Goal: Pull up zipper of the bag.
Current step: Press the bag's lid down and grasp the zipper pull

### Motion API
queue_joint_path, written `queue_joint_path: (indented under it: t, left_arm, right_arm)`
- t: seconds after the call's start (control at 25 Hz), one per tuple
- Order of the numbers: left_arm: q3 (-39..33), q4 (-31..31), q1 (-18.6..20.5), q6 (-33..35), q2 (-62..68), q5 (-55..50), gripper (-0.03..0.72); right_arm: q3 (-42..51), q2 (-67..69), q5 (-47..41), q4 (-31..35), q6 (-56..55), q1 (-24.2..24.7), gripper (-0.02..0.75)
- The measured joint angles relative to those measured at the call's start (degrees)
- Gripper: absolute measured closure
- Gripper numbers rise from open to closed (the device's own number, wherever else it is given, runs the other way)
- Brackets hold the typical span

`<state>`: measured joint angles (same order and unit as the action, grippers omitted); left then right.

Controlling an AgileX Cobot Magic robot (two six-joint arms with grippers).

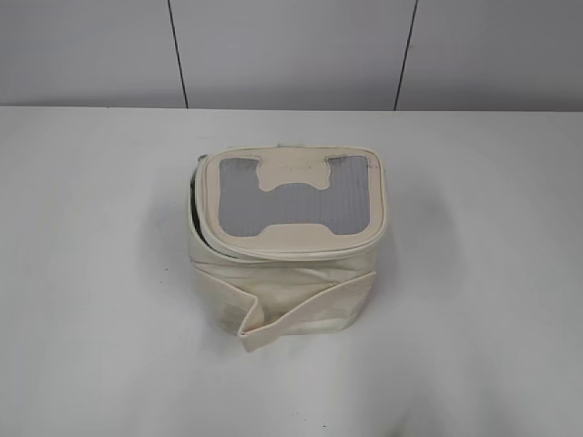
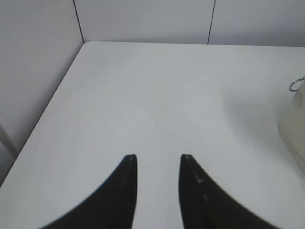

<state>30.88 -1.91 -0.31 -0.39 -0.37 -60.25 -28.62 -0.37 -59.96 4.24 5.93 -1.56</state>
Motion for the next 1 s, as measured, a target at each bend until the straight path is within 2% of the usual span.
queue_joint_path:
  t: [0.4, 0.64, 0.84, 1.0]
  left_arm:
    - [0.0, 0.42, 0.0, 0.0, 0.0, 0.0, 0.451]
    - [0.0, 1.37, -1.01, 0.0, 0.0, 0.02, 0.451]
    - [1.13, 8.69, -2.22, 0.0, 4.93, 4.51, 0.451]
    - [1.85, 13.05, -2.48, 0.0, 14.64, 9.47, 0.449]
  right_arm:
    - [0.0, 0.68, 0.0, 0.0, 0.0, 0.0, 0.214]
    - [-0.05, 7.01, 0.07, 0.0, 0.76, 0.0, 0.214]
    - [-2.19, 14.31, 5.34, 0.07, 2.86, 0.0, 0.214]
    - [-5.59, 19.36, 10.04, 0.08, 3.5, -0.99, 0.214]
